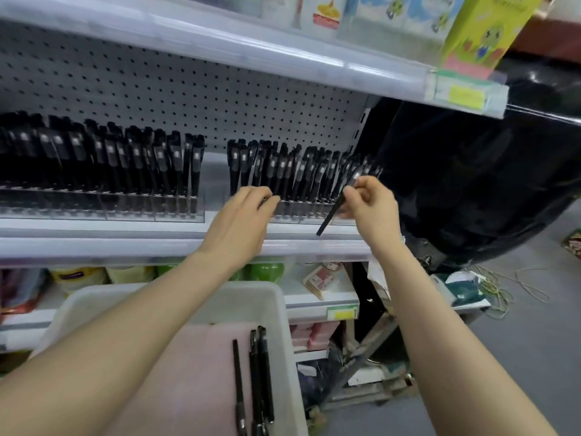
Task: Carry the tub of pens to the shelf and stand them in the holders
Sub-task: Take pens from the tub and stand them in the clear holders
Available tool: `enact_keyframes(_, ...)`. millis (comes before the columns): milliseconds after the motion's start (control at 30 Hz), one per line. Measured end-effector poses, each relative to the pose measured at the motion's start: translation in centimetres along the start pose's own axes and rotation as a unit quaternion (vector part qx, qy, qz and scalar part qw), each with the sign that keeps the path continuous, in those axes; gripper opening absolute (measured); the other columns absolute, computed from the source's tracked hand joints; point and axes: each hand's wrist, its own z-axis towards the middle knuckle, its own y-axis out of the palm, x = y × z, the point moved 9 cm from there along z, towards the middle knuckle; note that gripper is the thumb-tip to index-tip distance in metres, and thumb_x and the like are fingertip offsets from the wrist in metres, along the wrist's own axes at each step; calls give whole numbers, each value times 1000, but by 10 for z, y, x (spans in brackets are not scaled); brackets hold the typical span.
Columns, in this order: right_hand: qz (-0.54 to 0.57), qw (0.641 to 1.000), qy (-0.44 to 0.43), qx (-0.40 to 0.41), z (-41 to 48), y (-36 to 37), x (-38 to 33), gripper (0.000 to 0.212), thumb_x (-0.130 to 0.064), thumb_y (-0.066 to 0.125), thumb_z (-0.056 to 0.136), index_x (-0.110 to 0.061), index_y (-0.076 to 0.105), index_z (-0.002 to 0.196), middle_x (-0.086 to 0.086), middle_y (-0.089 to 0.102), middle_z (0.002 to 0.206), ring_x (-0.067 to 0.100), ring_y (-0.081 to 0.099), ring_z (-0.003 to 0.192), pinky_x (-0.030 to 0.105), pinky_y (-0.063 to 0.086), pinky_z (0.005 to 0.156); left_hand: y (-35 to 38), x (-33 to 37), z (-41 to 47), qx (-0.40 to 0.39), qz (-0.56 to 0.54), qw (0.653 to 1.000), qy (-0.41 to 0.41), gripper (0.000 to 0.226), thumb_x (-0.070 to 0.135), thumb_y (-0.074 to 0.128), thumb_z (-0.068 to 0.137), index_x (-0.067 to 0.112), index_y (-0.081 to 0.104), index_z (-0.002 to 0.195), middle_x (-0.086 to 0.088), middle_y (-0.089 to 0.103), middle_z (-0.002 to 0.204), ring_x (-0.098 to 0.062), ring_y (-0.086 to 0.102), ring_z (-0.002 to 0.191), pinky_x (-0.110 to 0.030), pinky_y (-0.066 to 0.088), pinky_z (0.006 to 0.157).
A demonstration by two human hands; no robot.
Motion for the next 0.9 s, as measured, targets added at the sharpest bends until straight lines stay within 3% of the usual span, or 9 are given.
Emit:
enact_keyframes(233, 2, 994, -59, 97, 28, -21, -26, 18, -23, 54, 99, -11, 59, 111, 0, 68, 88, 10, 70, 68, 30, 56, 75, 10, -5, 1, 11, 18, 999, -24, 49, -7, 68, 75, -1, 61, 123, -14, 60, 117, -32, 51, 104, -42, 51, 85)
enact_keyframes(367, 0, 993, -80, 81, 36, -2, -32, 17, -20, 55, 98, -11, 60, 112, -6, 66, 87, 12, 70, 75, 31, 58, 77, 11, -5, 2, 12, 17, 999, -31, 50, -8, 66, 75, -1, 61, 124, -14, 60, 117, -31, 50, 103, -42, 50, 88)
enact_keyframes(500, -85, 993, -77, 22, 37, 30, -15, 22, -21, 55, 98, -11, 61, 117, 1, 69, 91, 23, 68, 84, 45, 55, 83, 13, -5, 1, 15, 13, 999, -29, 50, -8, 65, 76, 0, 61, 125, -13, 59, 117, -30, 49, 102, -41, 49, 90)
enact_keyframes(600, -109, 991, -73, 7, 28, 43, -1, 26, -19, 52, 100, -8, 60, 122, 4, 68, 89, 25, 68, 82, 47, 54, 81, 13, -5, 1, 14, 13, 999, -29, 51, -8, 66, 75, 0, 60, 125, -13, 59, 118, -30, 49, 103, -41, 49, 91)
enact_keyframes(767, -117, 991, -54, 24, 25, 43, -1, 24, -20, 51, 100, -9, 60, 119, 5, 68, 90, 24, 67, 83, 42, 54, 79, 16, -6, 0, 4, 12, 1000, -26, 54, -7, 68, 75, 1, 58, 128, -12, 58, 121, -29, 47, 107, -40, 48, 93)
enact_keyframes(900, -136, 990, -43, 19, 23, 43, -3, 24, -20, 52, 100, -7, 62, 117, 5, 69, 91, 22, 65, 85, 37, 53, 79, 15, -8, -5, -20, -14, 999, -27, 56, -4, 65, 82, 4, 52, 136, -9, 53, 132, -27, 42, 121, -37, 47, 98)
